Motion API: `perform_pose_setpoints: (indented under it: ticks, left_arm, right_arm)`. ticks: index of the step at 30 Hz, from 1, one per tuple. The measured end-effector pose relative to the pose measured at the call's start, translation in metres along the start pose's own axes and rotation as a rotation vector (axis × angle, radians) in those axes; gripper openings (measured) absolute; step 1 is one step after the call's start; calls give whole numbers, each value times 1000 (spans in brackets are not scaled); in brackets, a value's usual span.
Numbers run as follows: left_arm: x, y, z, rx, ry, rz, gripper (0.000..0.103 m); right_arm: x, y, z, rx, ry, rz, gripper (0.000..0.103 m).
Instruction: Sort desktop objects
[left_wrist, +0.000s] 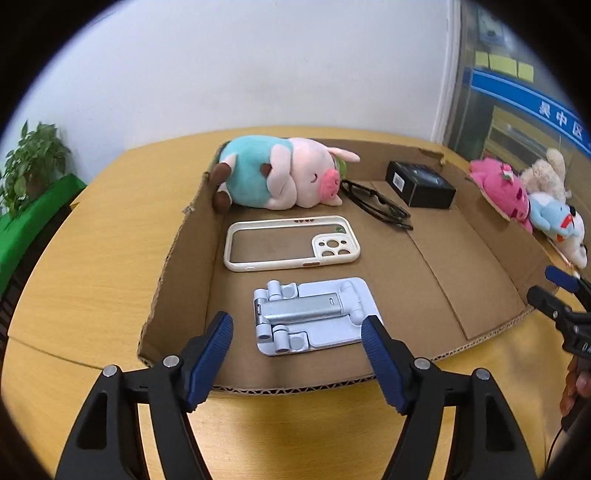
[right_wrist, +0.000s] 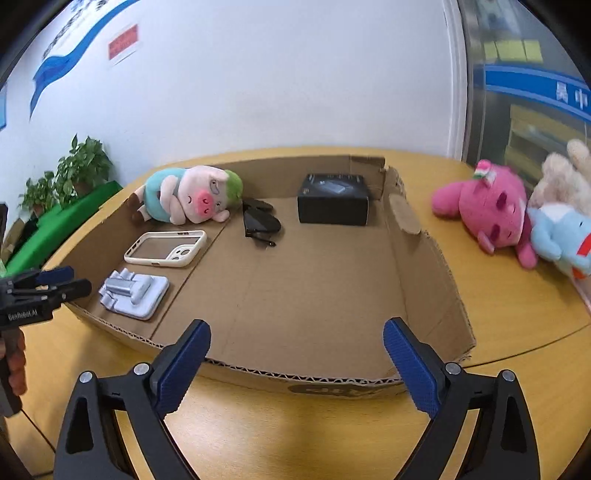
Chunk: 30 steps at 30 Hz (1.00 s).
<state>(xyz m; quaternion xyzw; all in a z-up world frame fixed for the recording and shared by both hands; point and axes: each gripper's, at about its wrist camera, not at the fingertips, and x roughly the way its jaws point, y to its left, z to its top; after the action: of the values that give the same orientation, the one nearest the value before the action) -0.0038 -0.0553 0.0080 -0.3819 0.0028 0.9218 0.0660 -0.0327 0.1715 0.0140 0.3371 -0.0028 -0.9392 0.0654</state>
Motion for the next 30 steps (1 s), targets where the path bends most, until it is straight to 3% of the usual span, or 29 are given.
perform_pose_setpoints:
  ticks: [4, 14, 22, 25, 30]
  left_arm:
    - [-8, -4, -8, -3, -10, 17, 71]
    - [-20, -18, -17, 25, -44, 33, 74]
    - [-17, -21, -25, 50, -240, 57, 82]
    - [-17, -20, -32, 48, -320, 85, 90]
    - [-17, -17, -31, 43, -335, 86, 91]
  right_arm:
    - [-1, 1, -6, -5, -44, -1, 103]
    - [-10, -14, -14, -11, -69, 6, 103]
    - [-7, -16, -16, -3, -155, -25, 103]
    - [-8, -16, -20, -6, -194, -27, 103]
    - [-8, -16, -20, -6, -213, -31, 103]
